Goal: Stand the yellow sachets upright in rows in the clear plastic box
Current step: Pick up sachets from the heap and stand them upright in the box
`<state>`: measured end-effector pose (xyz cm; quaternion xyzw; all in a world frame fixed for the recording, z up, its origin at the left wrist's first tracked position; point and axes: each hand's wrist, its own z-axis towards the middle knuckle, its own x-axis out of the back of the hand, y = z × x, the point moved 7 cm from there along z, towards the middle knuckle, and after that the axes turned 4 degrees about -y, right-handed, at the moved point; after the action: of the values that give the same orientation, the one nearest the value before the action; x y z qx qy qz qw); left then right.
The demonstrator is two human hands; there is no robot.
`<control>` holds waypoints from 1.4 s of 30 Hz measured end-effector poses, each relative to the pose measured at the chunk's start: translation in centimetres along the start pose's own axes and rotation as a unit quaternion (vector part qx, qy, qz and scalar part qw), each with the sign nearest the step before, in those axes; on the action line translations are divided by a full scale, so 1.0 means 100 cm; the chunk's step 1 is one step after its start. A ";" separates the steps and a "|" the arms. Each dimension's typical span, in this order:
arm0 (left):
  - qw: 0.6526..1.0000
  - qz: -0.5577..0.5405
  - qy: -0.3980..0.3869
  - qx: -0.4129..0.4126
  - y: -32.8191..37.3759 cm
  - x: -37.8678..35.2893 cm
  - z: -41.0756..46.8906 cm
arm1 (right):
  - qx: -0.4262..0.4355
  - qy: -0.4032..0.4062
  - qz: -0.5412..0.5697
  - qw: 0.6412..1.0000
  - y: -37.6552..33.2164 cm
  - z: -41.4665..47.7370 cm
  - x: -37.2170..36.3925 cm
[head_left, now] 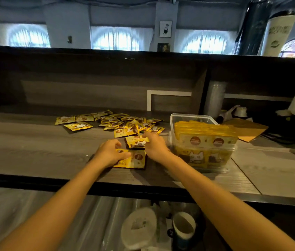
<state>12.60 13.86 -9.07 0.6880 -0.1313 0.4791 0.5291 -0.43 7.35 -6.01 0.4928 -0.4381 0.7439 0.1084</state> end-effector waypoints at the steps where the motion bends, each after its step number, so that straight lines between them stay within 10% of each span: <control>1: 1.000 0.005 -0.003 0.001 -0.001 0.003 0.000 | -0.009 -0.014 -0.001 1.000 0.003 0.003 -0.006; 11: 0.993 0.020 -0.111 -0.037 0.005 0.010 -0.002 | -0.090 0.044 -0.067 0.993 0.017 0.021 -0.009; 16: 0.962 0.090 -0.259 -0.011 0.005 0.013 -0.011 | -0.100 -0.067 -0.033 0.992 0.021 0.030 -0.020; 32: 0.977 -0.182 0.089 0.059 -0.017 0.056 -0.007 | -0.088 -0.154 -0.111 0.978 0.000 0.028 -0.019; 42: 0.930 -0.239 0.261 -0.095 0.042 0.102 -0.024 | 0.058 0.144 0.006 0.988 -0.051 0.016 0.071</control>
<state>13.59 17.52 1.58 0.4963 0.1348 0.4861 0.7066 0.14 7.26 2.84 0.3831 -0.3770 0.8320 0.1374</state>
